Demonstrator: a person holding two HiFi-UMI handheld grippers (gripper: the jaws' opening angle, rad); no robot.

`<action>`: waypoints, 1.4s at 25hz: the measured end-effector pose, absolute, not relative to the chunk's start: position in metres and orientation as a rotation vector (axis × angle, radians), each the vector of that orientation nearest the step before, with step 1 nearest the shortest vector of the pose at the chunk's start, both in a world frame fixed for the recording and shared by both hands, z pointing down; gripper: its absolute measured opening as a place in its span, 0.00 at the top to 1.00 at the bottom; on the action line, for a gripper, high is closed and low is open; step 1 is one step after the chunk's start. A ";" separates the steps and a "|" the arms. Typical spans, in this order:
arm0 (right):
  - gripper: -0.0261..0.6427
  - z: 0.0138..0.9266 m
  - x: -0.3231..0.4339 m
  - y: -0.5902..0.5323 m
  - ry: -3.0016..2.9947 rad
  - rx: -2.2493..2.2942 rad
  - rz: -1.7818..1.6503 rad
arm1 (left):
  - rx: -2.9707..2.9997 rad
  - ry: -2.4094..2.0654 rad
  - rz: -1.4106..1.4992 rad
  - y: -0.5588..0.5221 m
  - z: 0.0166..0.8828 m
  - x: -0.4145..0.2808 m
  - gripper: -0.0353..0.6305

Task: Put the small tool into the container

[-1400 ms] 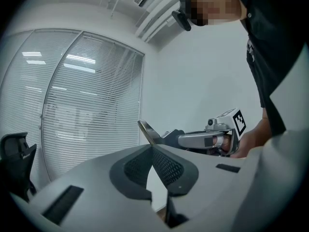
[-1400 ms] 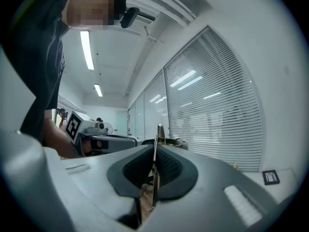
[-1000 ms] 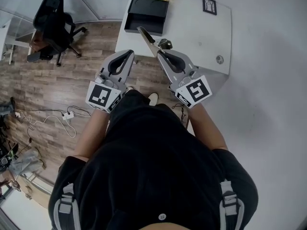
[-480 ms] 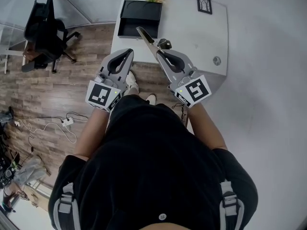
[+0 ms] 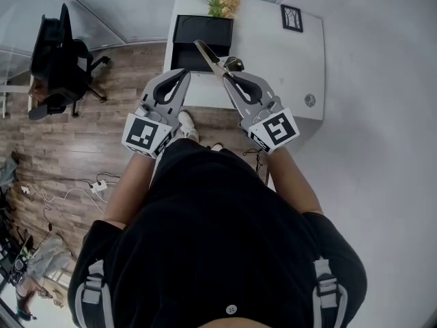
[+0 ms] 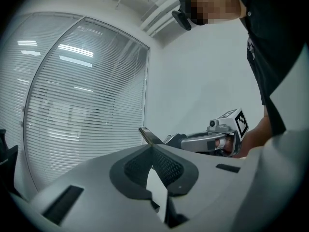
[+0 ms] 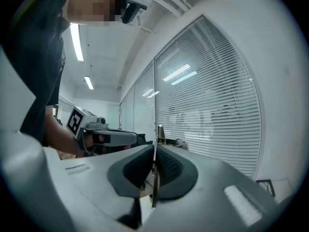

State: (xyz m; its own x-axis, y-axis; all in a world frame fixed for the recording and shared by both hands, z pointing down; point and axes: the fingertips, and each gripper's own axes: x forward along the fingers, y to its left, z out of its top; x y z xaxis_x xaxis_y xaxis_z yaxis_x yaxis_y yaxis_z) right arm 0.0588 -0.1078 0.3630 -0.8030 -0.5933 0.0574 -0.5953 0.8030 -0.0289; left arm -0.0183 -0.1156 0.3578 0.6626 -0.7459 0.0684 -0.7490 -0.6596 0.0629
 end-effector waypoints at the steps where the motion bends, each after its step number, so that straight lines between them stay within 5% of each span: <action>1: 0.93 0.363 0.057 -0.114 -2.933 0.976 0.070 | 2.790 -1.253 0.051 -0.123 0.357 -0.021 0.94; 12: 0.93 0.392 0.003 -0.195 -2.830 1.040 0.092 | 2.802 -1.148 0.018 -0.200 0.377 -0.071 0.94; 35: 0.93 0.499 0.017 -0.257 -2.626 0.945 0.224 | 2.753 -1.028 0.099 -0.253 0.421 -0.052 0.94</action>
State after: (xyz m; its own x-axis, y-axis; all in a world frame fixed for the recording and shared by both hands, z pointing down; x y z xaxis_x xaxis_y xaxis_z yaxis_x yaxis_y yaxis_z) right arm 0.0168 -0.2567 0.4991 -0.7210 -0.5882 0.3664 -0.6417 0.7663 -0.0326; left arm -0.0522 -0.2527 0.4205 0.7557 -0.6414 0.1322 -0.6548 -0.7378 0.1639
